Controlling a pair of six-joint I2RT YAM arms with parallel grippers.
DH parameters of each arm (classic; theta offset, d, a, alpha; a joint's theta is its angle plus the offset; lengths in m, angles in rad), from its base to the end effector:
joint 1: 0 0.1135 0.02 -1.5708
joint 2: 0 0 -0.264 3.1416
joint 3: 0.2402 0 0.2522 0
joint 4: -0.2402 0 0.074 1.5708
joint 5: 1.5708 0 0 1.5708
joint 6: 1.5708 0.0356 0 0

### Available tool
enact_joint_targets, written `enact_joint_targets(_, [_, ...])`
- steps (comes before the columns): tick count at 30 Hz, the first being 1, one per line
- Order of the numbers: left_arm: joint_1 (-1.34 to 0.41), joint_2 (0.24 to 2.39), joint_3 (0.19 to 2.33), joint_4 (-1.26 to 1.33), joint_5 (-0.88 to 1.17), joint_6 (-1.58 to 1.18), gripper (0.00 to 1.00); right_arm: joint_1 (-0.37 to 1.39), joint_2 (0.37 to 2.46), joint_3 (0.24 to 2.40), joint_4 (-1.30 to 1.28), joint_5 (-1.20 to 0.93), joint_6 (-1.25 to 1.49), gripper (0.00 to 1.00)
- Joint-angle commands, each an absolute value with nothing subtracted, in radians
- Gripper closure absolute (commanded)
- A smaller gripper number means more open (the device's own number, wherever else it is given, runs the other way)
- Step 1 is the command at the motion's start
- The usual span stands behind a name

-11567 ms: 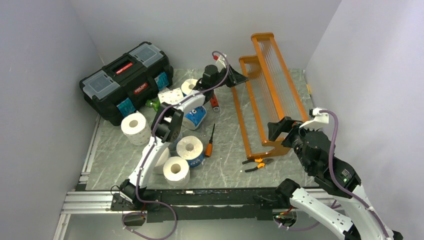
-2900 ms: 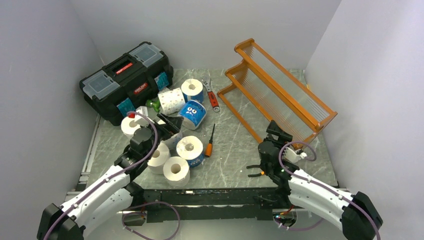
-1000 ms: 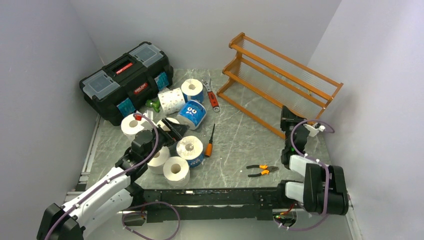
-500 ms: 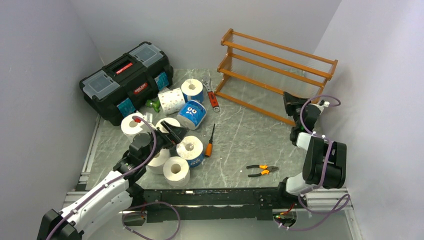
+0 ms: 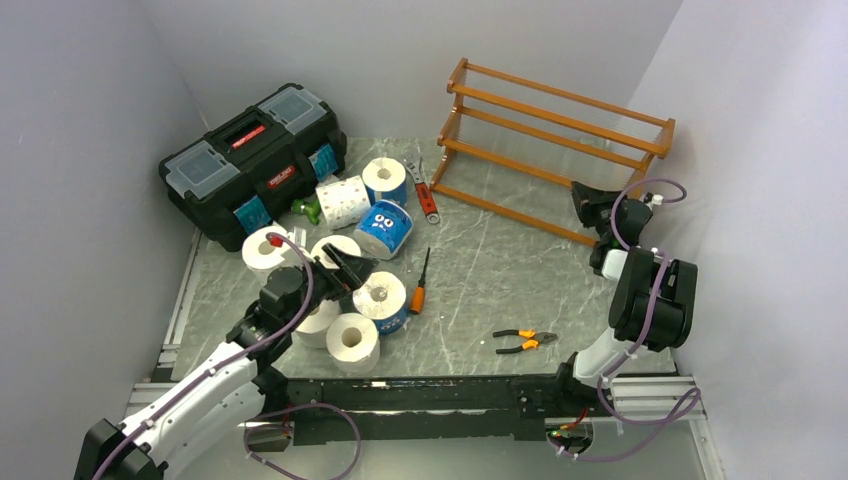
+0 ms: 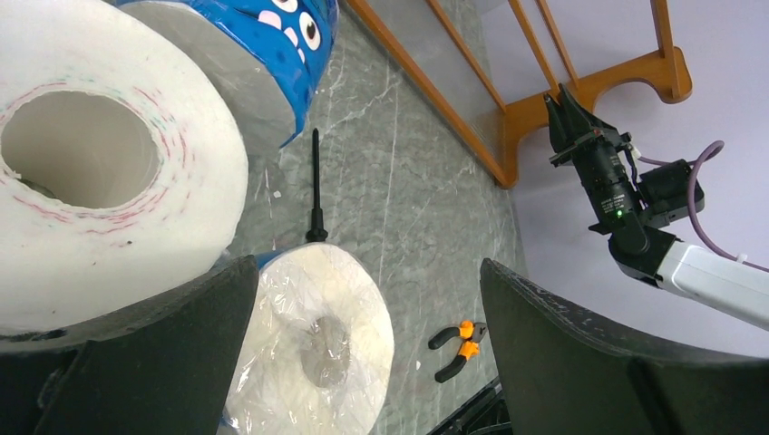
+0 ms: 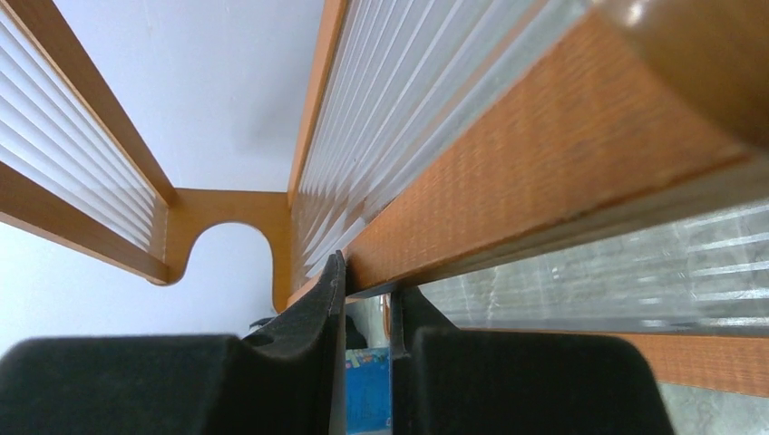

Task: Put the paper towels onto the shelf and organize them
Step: Adjust the shelf at the center of the board.

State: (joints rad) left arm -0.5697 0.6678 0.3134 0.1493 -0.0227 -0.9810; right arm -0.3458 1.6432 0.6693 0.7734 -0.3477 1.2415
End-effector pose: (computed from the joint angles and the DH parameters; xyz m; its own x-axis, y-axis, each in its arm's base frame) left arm 0.1441 -0.0913 0.2259 -0.5280 -0.6485 -0.5484 0.1470 0.5662 -0.8111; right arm 0.3162 -0.1010 0.1865 -0.0563 0.9659 -0.2527 0.1788 0.2587 0.9493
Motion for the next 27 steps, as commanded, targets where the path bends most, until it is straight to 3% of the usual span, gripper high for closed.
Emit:
enact_joint_targets(1, [-0.568, 0.646, 0.293, 0.165, -0.017, -0.969, 0.02, -0.341, 1.684, 0.613, 0.669, -0.383, 0.962, 1.00])
enact_joint_targets(2, [-0.568, 0.646, 0.290, 0.166, -0.018, -0.969, 0.02, -0.341, 1.673, 0.588, 0.727, -0.387, 0.984, 0.98])
enact_joint_targets(5, [-0.568, 0.648, 0.287, 0.177, -0.016, -0.972, 0.02, -0.328, 1.631, 0.522, 0.815, -0.395, 1.042, 0.75])
enact_joint_targets(15, [-0.570, 0.652, 0.275, 0.206, -0.009, -0.987, 0.02, -0.235, 1.364, 0.396, 0.770, -0.285, 1.113, 0.31])
enact_joint_targets(19, [-0.571, 0.644, 0.269, 0.202, -0.009, -0.985, 0.02, -0.192, 1.299, 0.359, 0.741, -0.215, 1.131, 0.21])
enact_joint_targets(27, [-0.574, 0.619, 0.255, 0.201, -0.009, -0.991, 0.02, 0.071, 1.332, 0.272, 0.961, 0.109, 1.285, 0.22])
